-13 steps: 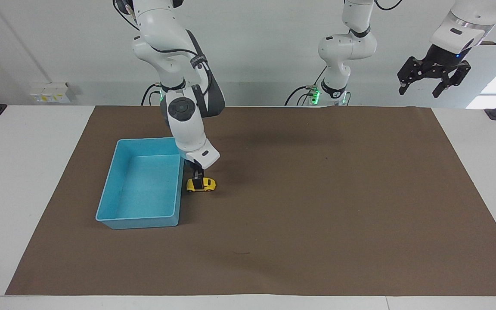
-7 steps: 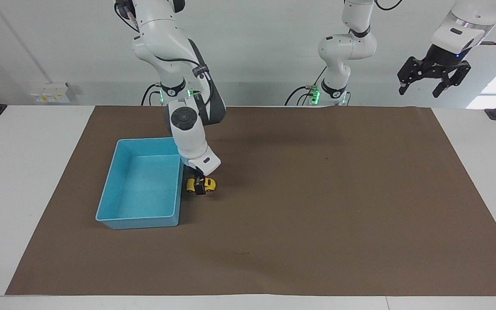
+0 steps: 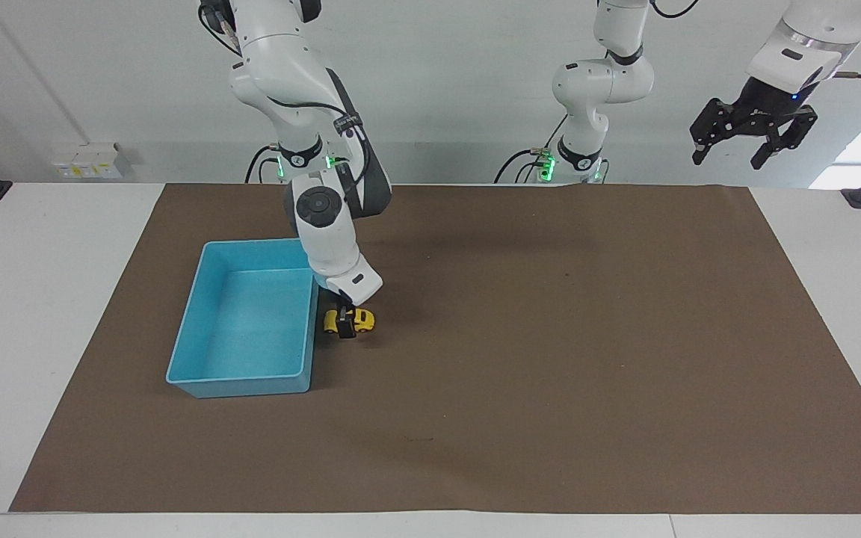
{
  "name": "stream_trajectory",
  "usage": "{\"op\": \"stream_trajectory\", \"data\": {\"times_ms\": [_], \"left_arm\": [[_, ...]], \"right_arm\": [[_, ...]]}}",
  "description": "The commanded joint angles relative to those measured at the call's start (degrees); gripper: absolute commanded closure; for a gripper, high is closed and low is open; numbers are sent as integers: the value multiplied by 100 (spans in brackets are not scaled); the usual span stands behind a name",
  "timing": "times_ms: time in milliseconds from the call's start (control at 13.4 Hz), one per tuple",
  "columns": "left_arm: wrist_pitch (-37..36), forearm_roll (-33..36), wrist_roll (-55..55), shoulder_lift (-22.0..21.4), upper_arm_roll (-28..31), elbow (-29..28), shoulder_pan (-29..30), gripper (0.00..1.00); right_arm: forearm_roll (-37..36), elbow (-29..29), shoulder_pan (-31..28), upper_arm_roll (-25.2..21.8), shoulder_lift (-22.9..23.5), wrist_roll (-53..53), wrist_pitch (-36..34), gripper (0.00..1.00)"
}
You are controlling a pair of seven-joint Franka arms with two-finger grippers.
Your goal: Wind up and store yellow beetle car
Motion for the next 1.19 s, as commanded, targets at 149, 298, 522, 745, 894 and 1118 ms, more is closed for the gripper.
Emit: {"op": "stream_trajectory", "data": {"times_ms": [149,298,522,745,894,1118], "left_arm": [[-79,3,-40,-11,-19,30,50,0],[-88,3,-40,-12,-19,30,50,0],[-88,3,-40,-3,-19,30,50,0],[-79,3,-40,-3,-19,39,41,0],[-79,3,-40,-11,-19,39,50,0],[-79,3,-40,-12,-19,30,41,0]], "right_arm": [[39,-62,-30,22,56,80,132,1],[39,-80,-30,22,56,80,123,8],[39,-80,-30,22,47,71,114,30],[39,-62,-12,22,56,88,79,64],[39,-36,5,22,56,89,53,74],[30,17,14,22,56,89,17,94]]}}
